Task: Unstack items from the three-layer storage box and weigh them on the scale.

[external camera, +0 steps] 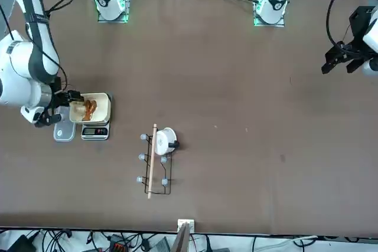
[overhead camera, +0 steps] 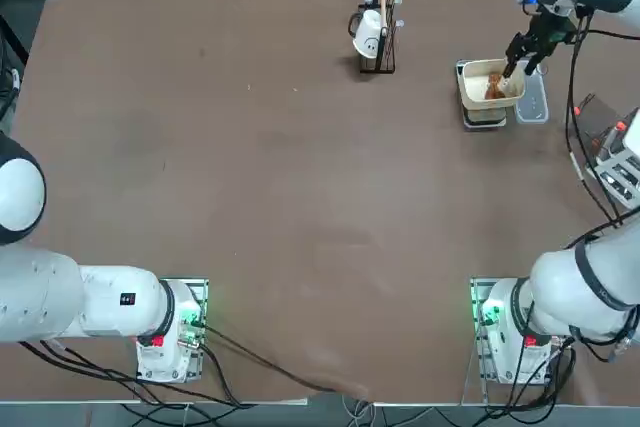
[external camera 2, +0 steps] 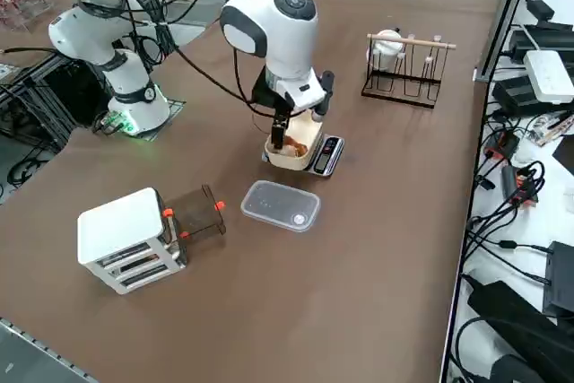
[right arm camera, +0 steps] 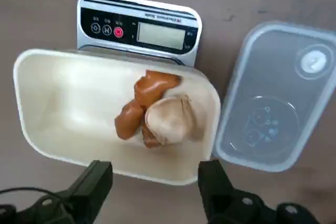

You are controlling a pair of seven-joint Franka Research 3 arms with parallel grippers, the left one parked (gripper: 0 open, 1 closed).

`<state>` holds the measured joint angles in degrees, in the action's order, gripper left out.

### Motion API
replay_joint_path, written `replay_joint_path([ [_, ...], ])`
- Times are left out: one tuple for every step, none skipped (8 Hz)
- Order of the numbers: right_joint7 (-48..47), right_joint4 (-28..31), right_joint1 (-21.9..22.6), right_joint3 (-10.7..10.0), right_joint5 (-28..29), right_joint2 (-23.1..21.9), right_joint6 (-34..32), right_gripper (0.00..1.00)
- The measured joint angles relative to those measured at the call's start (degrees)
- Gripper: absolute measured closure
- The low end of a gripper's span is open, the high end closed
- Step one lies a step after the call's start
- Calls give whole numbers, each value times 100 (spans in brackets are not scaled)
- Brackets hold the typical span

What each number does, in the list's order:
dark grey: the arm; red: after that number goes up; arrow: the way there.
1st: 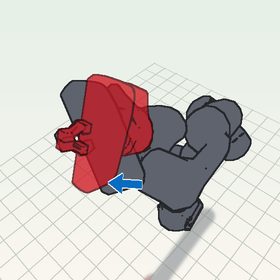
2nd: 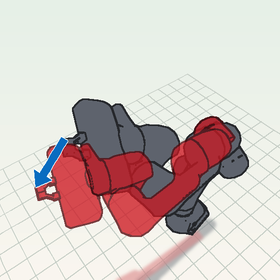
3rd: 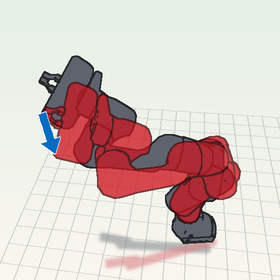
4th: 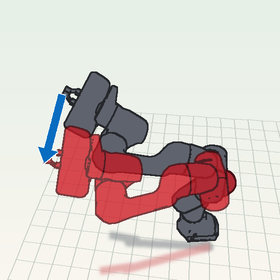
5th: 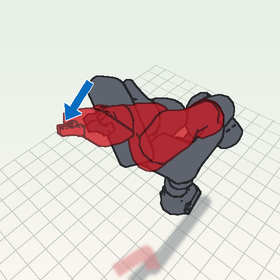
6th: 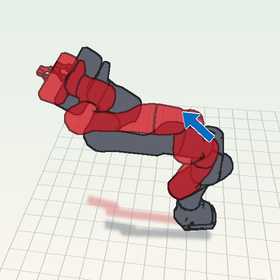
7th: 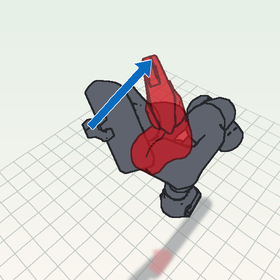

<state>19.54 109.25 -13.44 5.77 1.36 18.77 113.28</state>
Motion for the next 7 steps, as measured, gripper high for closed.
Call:
replay_joint_path([
  [141, -25, -11, -40, -181, -43, -118, 3],
  [455, -50, -52, -75, -511, -78, -298, 25],
  [922, -54, -149, -109, -869, -112, -525, 45],
  [1369, -53, -242, -127, -1202, -140, -677, 68],
  [1700, -38, -289, -134, -1462, -145, -721, 87],
  [1912, 39, -303, -134, -1663, -141, -698, 94],
  [2058, 226, -334, -134, -1887, -136, -493, 96],
])
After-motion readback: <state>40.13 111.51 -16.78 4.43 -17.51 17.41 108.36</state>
